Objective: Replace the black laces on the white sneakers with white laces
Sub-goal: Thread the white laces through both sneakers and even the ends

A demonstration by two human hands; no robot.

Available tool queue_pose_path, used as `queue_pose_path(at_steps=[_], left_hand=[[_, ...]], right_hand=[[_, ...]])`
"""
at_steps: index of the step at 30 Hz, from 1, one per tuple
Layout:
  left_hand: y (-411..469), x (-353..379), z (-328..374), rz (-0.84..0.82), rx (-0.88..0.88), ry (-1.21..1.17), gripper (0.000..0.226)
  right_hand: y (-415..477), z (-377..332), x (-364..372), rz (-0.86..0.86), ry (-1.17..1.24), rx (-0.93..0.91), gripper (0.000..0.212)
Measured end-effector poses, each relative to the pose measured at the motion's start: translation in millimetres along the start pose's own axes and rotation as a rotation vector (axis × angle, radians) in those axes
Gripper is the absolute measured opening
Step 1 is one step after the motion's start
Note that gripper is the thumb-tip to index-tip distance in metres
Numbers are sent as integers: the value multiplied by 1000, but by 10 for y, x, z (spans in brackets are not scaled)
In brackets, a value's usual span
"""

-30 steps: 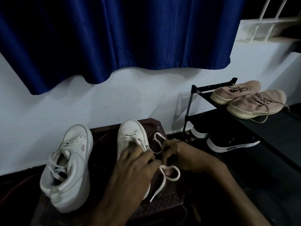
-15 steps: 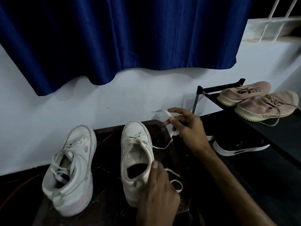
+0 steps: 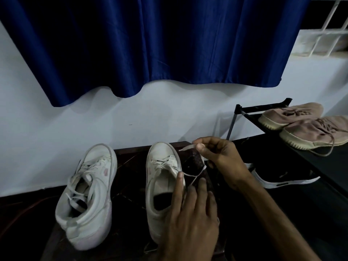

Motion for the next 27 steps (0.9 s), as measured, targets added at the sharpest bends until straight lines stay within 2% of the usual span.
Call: queue_pose_path(at_steps=[2,4,6,7,8,11,15,18,20,22,25,27], left_hand=[[80,-230,-203,91,-37,-129,43],[178,-376,-576,133,-197,-294,35],[212,-330,-971,68,-374,-370,15],[212,-251,-1126,-24,-440,-407,9],[195,-165,-1230,-115,-489,-480,14],[126,17,-1269,-274,-534,-666,29],[103,50,-1251,-235,-573,-705,21],[65,124,-1323,-210,-634,-829,18],[48,168,-1340,-223,-632,-896,24],[34,219,-1340,-261,-680,-1021,28],[24,292,-1324,-339,-791,-1231,14],[18,293,-1303,-376,-833,-1332,18]], right_hand=[[16,-24,13,18,-16,-12,10],[62,-89,62,18,18,1,7],[132,-191,138,1,66,31,5],[171,-240,182,-15,76,41,5],[204,-276,219,-34,83,44,4],[281,-263,292,-114,76,54,13],[315,-79,332,-183,-17,117,24],[277,-65,409,-257,9,150,18],[230,-121,469,-302,-17,134,14],[182,-160,517,-310,-63,102,13],[105,-171,597,-297,-146,43,15],[70,-171,651,-302,-148,-3,13]])
Point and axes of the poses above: each hand's wrist, its own y-axis towards the middle knuckle, its own x-axis out of the palm, z = x × y, the point moved 3 cm from there along y, towards the middle knuckle, and after that the axes turned 14 degrees about y, right-handed, at the moved point
